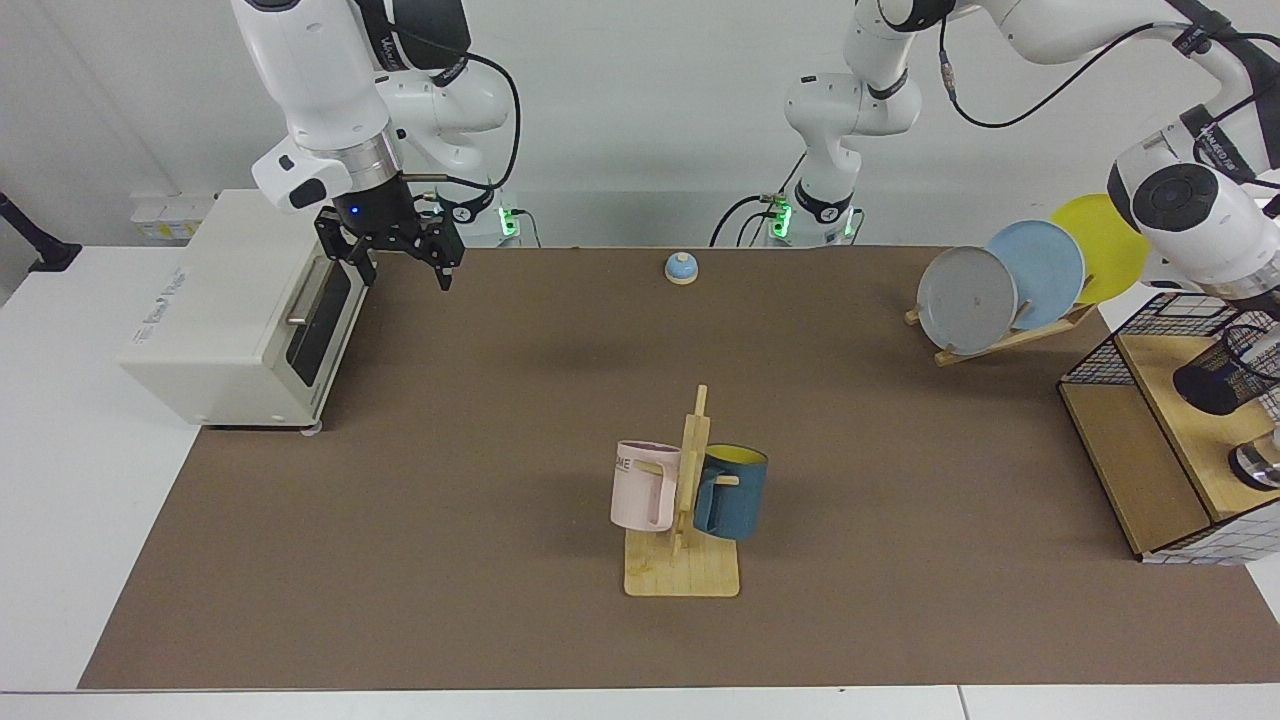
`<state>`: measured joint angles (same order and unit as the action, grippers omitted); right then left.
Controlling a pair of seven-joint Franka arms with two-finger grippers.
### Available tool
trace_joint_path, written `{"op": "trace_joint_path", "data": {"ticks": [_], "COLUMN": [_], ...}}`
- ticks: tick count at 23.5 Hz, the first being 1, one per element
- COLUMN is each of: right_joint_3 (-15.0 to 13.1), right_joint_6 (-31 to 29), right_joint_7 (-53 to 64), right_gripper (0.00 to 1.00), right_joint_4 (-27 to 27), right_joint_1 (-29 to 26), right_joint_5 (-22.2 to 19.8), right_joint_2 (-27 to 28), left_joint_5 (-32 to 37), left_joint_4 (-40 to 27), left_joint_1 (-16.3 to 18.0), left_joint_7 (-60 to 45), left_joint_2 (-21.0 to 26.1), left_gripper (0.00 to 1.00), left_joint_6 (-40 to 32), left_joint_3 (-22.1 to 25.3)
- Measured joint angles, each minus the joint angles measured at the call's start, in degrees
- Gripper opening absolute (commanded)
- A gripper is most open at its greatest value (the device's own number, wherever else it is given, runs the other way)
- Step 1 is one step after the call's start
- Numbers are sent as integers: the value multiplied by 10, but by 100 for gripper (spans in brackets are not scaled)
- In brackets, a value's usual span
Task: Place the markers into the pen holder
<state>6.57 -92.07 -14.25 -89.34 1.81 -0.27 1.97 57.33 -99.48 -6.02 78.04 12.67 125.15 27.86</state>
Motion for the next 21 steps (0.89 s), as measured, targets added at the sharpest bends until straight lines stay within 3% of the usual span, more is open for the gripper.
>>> {"op": "trace_joint_path", "data": {"ticks": [21], "right_joint_3": [0], "right_joint_6": [0], "right_joint_7": [0], "right_gripper": [100], "right_joint_4": [0], "right_joint_1": [0], "right_joint_5": [0], "right_joint_2": [0], "left_joint_5": [10], "left_joint_4": [-14], "left_joint_1": [0], "left_joint_7": [-29], "left_joint_2": [5], "left_gripper": [0], "left_joint_6": [10], "left_joint_3": [-1]}}
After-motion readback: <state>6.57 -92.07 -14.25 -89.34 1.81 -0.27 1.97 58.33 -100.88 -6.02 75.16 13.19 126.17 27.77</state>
